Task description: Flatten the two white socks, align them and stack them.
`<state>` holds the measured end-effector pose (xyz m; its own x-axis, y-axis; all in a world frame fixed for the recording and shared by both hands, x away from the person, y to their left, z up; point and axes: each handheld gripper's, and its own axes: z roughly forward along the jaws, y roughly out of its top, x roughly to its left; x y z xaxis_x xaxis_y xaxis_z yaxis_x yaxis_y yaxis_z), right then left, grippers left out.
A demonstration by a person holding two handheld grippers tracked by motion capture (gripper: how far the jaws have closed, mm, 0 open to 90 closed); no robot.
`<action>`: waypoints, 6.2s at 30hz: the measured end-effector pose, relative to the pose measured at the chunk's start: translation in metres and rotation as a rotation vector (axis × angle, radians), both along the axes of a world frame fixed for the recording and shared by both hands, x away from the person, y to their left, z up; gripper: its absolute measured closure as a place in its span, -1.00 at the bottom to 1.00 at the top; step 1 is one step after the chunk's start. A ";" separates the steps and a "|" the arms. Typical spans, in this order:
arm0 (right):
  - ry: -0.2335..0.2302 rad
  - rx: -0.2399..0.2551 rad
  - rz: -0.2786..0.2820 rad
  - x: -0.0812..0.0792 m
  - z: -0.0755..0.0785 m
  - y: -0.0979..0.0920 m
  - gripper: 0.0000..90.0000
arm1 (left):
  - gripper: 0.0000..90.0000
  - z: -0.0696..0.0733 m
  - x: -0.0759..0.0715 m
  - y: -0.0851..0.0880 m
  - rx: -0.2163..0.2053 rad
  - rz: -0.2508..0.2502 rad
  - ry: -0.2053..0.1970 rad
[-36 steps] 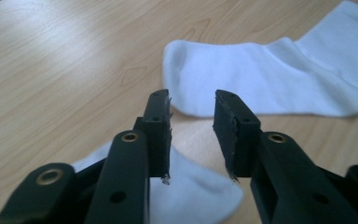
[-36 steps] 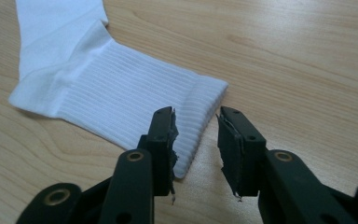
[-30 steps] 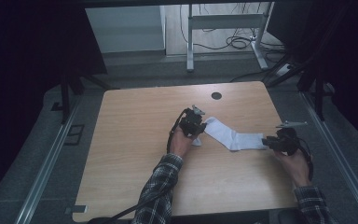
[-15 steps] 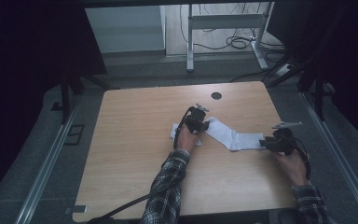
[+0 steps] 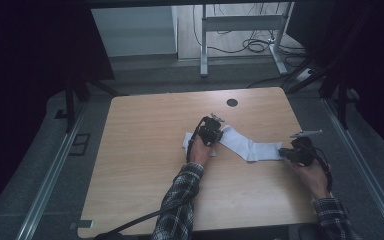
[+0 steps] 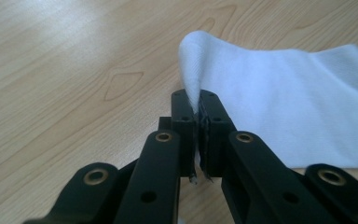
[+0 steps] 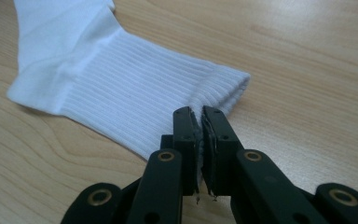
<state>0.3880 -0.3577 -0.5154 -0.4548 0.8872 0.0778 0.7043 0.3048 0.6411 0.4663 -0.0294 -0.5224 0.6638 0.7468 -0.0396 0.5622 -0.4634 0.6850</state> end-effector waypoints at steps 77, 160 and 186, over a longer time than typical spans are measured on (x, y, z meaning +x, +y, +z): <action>-0.065 0.014 0.260 -0.025 0.004 0.072 0.20 | 0.20 0.026 -0.121 0.131 -0.048 0.137 -0.032; -0.079 0.015 0.206 -0.014 -0.018 0.046 -0.08 | 0.80 0.018 -0.073 0.143 0.038 0.178 0.038; -0.081 -0.028 0.197 -0.015 -0.017 0.052 -0.13 | -0.29 -0.022 -0.086 0.181 -0.038 0.292 -0.014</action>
